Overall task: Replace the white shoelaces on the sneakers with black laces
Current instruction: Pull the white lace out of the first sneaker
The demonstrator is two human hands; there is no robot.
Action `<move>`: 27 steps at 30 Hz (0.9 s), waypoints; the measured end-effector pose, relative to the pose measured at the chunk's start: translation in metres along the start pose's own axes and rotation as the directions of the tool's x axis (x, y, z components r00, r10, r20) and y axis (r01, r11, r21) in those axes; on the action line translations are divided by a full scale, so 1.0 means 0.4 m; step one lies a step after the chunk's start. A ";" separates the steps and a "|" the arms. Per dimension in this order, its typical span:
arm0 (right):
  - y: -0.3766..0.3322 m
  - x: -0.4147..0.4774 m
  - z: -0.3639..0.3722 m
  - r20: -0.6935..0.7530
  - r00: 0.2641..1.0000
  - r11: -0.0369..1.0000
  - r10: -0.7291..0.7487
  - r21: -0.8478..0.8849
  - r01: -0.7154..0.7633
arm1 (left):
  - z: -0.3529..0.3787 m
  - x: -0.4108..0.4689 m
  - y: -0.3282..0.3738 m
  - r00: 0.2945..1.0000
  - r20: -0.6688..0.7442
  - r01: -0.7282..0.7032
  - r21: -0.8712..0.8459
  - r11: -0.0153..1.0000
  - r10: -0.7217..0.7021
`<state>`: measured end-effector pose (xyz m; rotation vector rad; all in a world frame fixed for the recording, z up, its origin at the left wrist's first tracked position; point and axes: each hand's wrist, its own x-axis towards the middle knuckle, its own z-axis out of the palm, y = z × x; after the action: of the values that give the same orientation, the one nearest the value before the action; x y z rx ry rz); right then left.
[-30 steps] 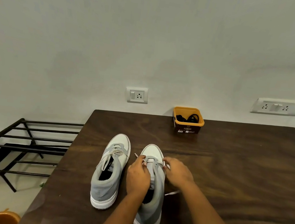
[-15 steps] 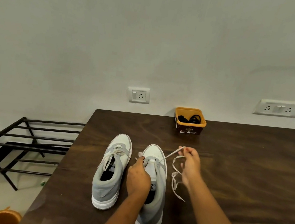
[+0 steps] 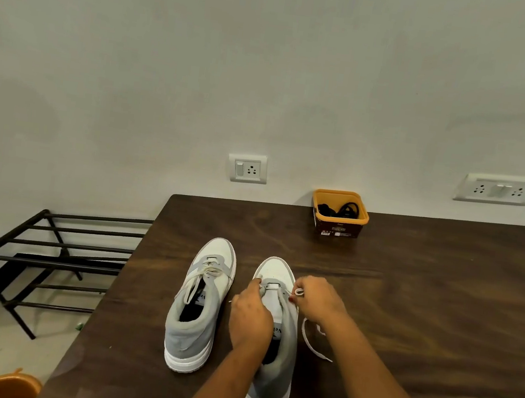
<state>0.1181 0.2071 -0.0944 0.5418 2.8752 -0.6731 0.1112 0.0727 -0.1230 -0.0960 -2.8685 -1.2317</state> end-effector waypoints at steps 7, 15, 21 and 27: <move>0.034 0.006 -0.039 -0.205 0.976 0.735 0.079 0.674 0.083 | 0.006 0.000 -0.004 0.999 -0.014 -0.032 0.015 0.999 0.032; 0.020 -0.009 -0.058 -0.072 0.966 -0.030 0.249 0.996 0.081 | 0.001 -0.002 -0.001 1.000 0.000 -0.025 0.023 0.999 0.025; 0.021 0.005 -0.024 -0.012 0.997 0.962 -0.079 0.261 0.080 | 0.001 -0.004 0.003 1.000 -0.017 -0.019 0.017 1.000 0.019; 0.018 0.004 -0.002 -0.024 0.999 0.999 -0.043 -0.019 0.042 | -0.009 -0.008 0.012 1.000 -0.008 -0.010 0.050 0.999 0.010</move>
<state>0.1192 0.2139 -0.0968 0.4910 2.9199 -0.6495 0.1147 0.0733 -0.1173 -0.1040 -2.8860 -1.1560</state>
